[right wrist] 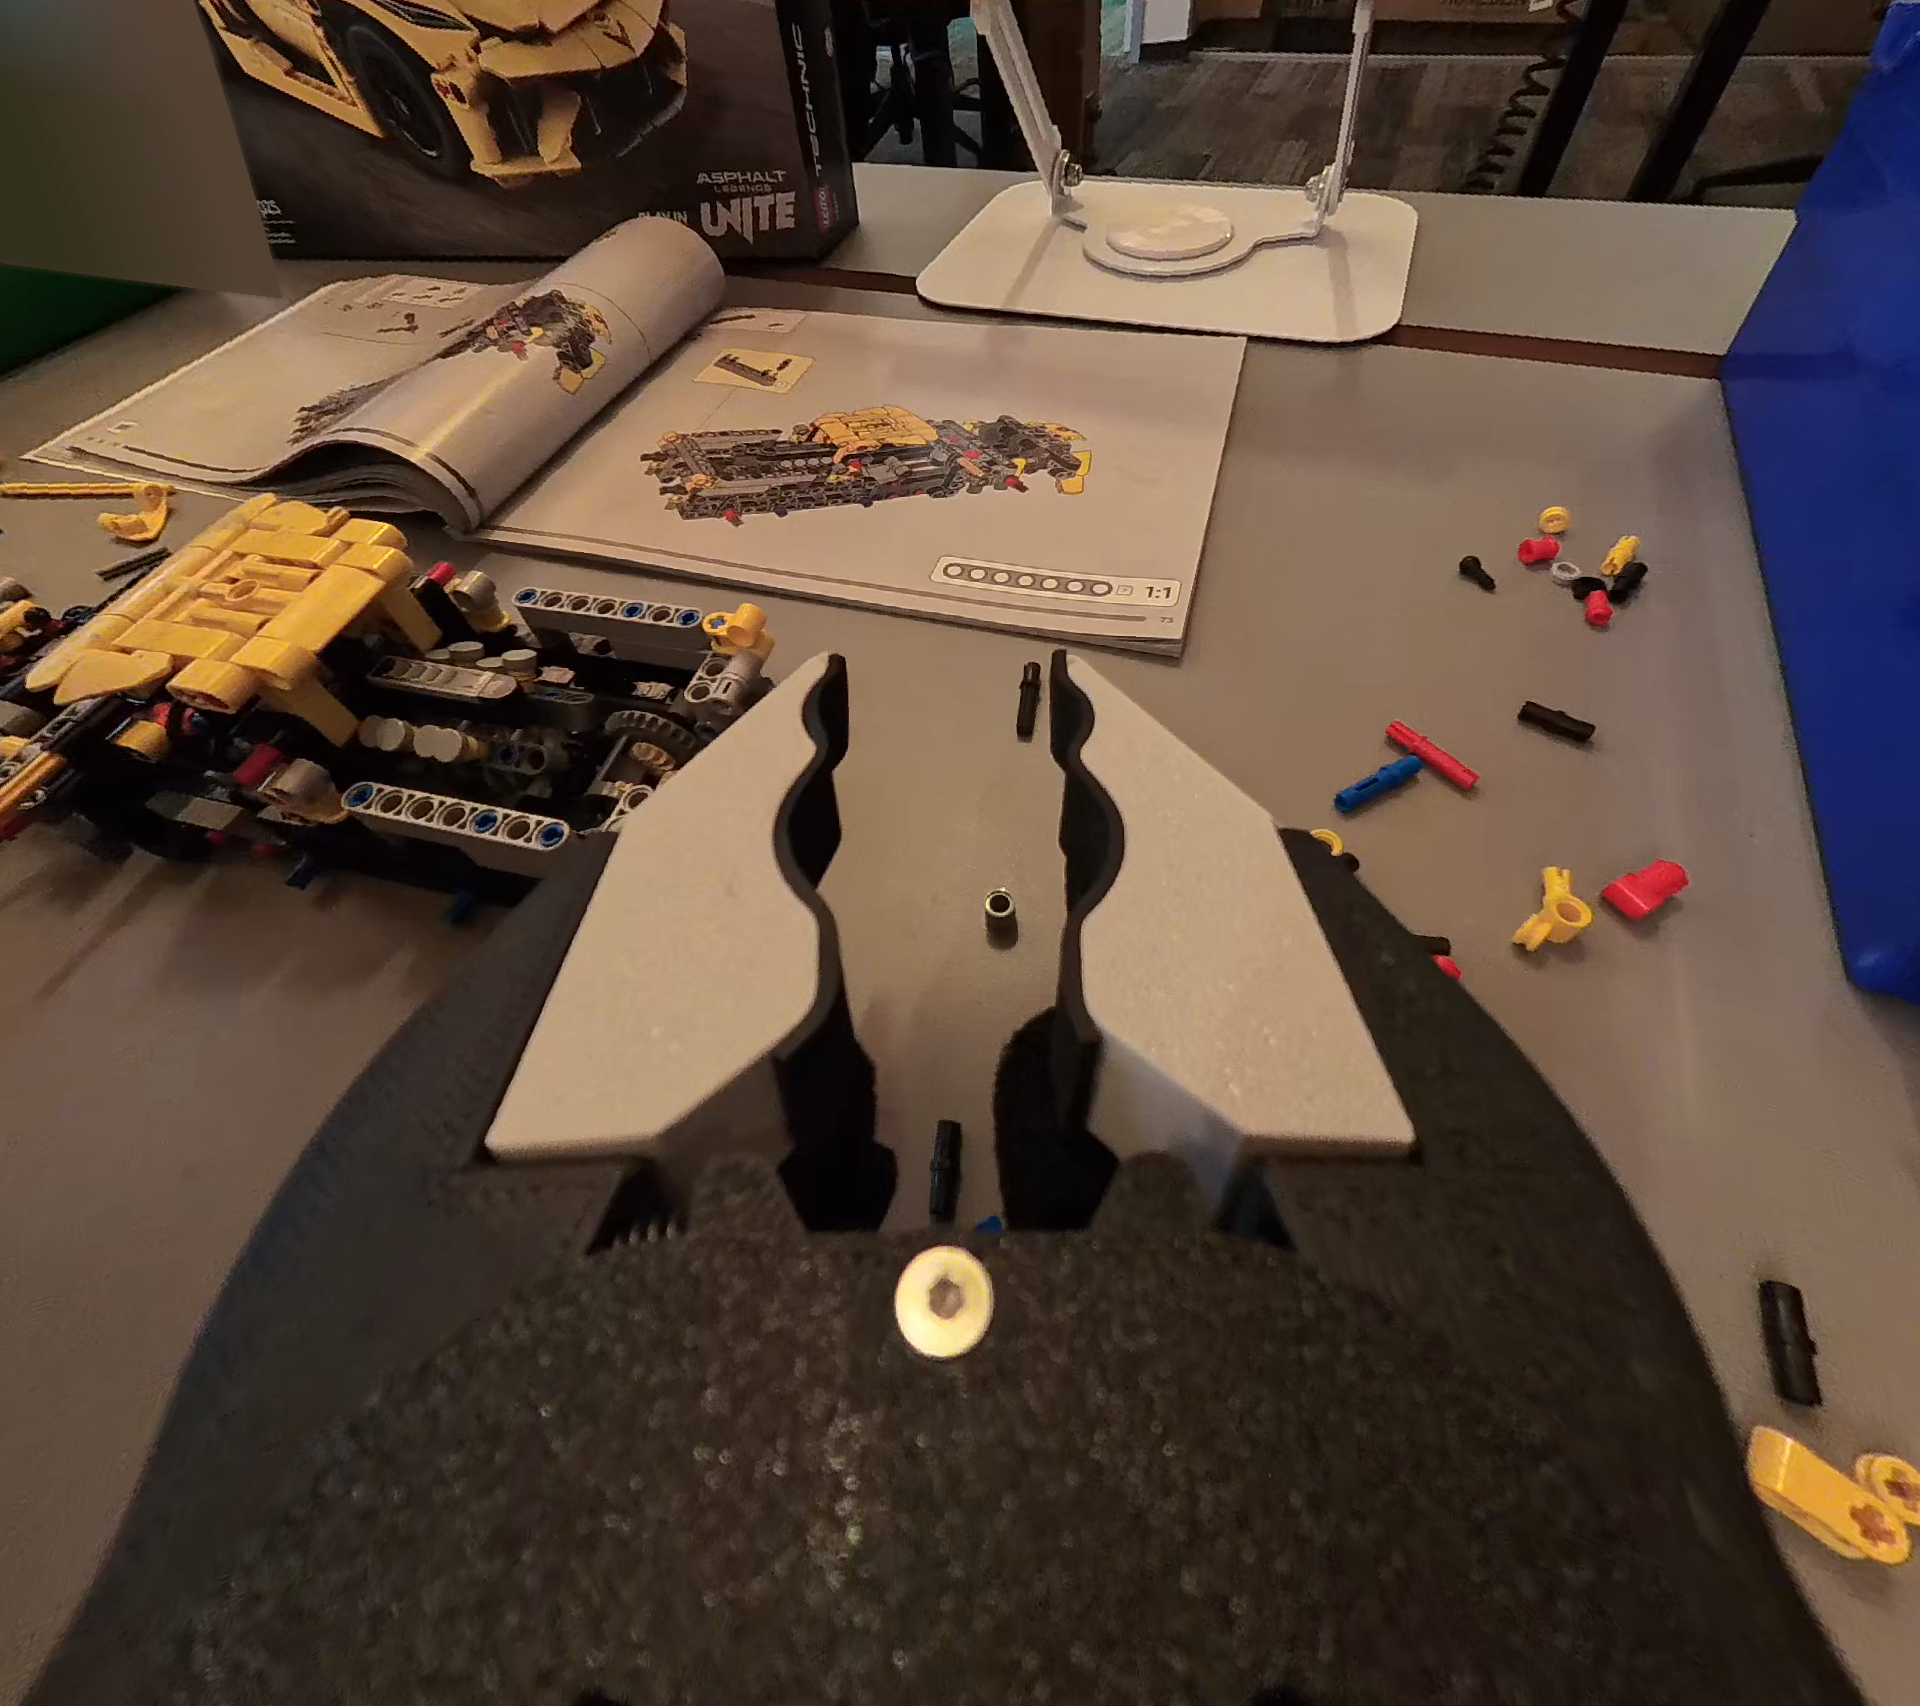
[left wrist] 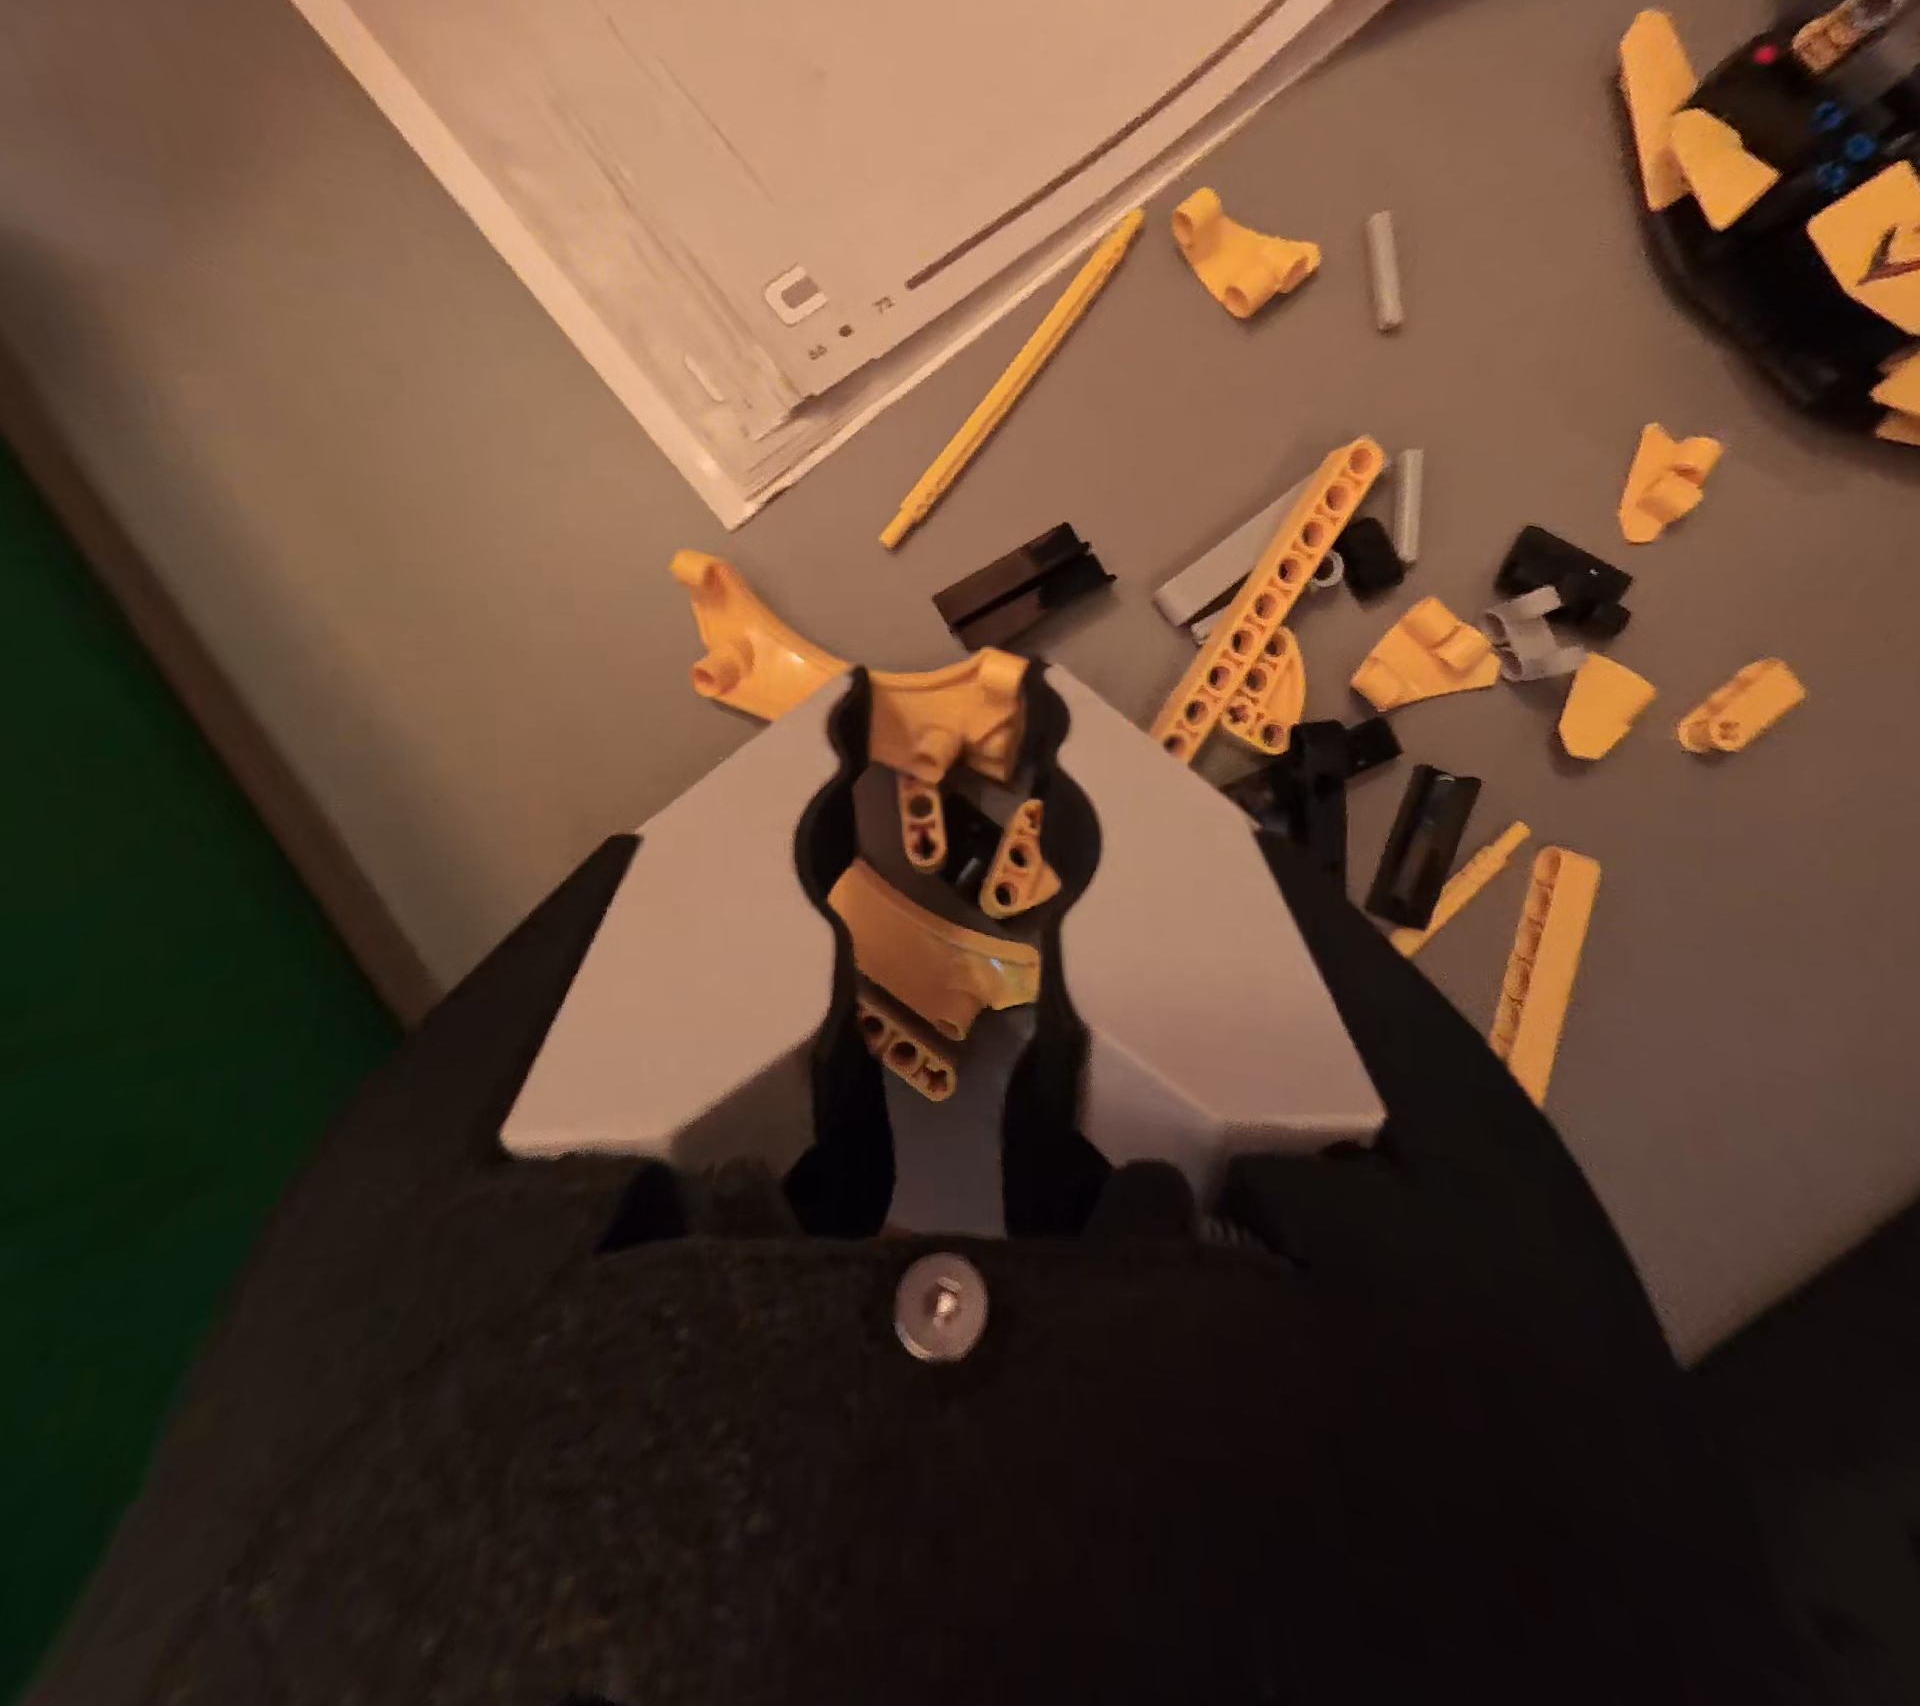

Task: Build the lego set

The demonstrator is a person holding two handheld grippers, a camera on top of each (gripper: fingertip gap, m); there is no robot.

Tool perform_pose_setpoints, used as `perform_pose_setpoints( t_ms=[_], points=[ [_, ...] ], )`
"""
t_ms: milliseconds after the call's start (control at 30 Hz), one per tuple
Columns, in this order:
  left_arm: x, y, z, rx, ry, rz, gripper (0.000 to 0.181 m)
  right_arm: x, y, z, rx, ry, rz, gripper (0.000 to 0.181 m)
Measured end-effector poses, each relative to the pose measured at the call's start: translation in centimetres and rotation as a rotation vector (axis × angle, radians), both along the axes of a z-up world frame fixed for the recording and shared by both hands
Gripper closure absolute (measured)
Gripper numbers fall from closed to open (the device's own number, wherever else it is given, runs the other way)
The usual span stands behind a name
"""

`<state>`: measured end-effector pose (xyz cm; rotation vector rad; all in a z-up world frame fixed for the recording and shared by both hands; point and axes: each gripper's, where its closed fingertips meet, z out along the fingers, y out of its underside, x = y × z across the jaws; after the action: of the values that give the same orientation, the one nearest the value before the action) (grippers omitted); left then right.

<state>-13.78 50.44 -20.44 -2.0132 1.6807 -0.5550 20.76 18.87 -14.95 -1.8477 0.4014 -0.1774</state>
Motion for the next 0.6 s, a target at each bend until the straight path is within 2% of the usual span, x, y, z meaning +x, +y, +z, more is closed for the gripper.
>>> perform_pose_setpoints(
  t_ms=[100, 267, 433, 533, 600],
  points=[
    [-0.2, 1.5, 0.6, 0.042, -0.021, 0.070, 0.167, -0.1, 0.0, 0.0, -0.004, -0.002, 0.003, 0.144],
    [-1.5, 4.9, 0.3, 0.165, 0.042, 0.192, 0.169, -0.2, 0.1, -0.1, -0.010, -0.004, 0.008, 0.144],
    [-2.3, 5.8, -0.5, 0.275, 0.140, 0.146, 0.168, -0.3, 0.1, -0.1, -0.011, -0.005, 0.012, 0.145],
    [-2.5, 5.2, 0.2, 0.214, 0.095, 0.158, 0.154, -0.3, 0.1, -0.1, -0.011, -0.003, 0.013, 0.145],
    [-2.3, 4.0, 1.3, 0.119, 0.011, 0.155, 0.153, -0.3, 0.1, -0.1, -0.011, -0.003, 0.015, 0.145]
  ],
)
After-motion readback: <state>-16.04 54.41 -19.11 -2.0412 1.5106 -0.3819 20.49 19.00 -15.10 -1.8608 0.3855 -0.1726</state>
